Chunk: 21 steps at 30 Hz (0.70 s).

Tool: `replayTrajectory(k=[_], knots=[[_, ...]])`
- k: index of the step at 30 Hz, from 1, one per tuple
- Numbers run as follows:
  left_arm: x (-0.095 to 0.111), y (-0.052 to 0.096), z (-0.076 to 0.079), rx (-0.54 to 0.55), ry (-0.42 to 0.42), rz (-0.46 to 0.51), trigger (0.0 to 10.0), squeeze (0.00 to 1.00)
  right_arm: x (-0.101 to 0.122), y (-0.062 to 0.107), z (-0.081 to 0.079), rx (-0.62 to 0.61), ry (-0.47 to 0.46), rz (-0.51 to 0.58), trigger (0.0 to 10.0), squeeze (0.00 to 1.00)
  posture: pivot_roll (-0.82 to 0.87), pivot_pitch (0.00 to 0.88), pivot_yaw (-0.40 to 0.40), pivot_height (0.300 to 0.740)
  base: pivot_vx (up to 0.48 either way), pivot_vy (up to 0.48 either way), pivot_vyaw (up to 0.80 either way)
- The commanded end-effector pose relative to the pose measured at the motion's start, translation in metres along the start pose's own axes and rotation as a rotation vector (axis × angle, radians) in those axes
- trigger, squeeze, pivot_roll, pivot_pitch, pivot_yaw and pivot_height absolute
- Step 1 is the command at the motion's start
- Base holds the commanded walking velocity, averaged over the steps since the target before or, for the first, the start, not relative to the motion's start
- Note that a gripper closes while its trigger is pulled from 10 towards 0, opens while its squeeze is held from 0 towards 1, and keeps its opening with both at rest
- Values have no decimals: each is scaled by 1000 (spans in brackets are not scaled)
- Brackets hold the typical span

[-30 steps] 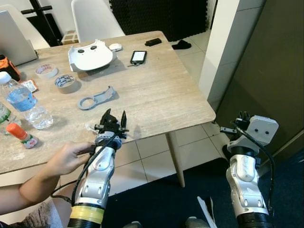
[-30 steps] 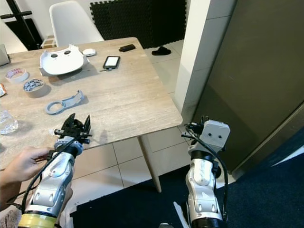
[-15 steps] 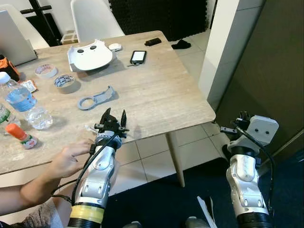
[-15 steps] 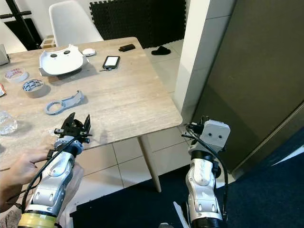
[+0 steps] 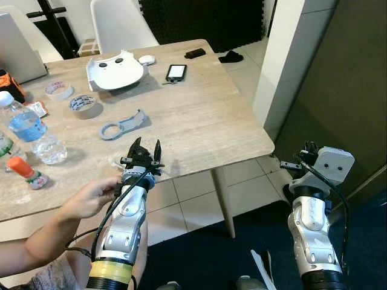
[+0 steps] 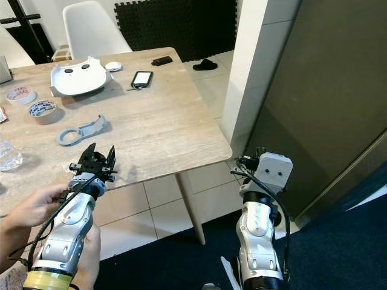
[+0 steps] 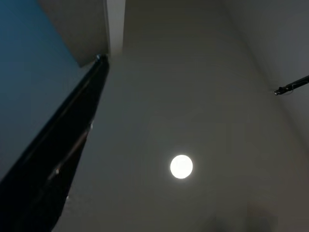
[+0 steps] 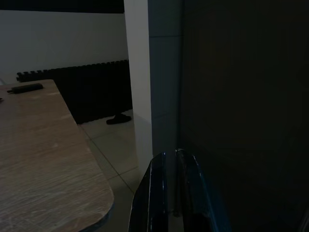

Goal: Restocking fridge

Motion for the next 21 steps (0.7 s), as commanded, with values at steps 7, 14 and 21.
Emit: replayTrajectory(k=[7, 14, 21], knots=[[-10, 3, -1, 3, -10, -41, 10000, 0, -4, 0, 2, -11, -3, -20, 10000, 0, -16, 102, 22, 740, 0, 0, 0], [-10, 3, -1, 4, -10, -41, 10000, 0, -4, 0, 2, -11, -3, -19, 10000, 0, -16, 102, 23, 740, 0, 0, 0], [-10, 3, -2, 7, -10, -41, 10000, 0, -3, 0, 2, -10, -3, -19, 10000, 0, -15, 102, 22, 740, 0, 0, 0]])
Point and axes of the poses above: a point about 5 cm out from each wrist's last joint towards the gripper, its own y axis pointing back from the gripper into the wrist, its own x axis along the axis of the wrist's last joint, z = x × y, the point moved 4 cm from there along -y, pointing out of the wrist towards the gripper, and after that the axes turned 3 degrees about -y, right-handed, at the moved point
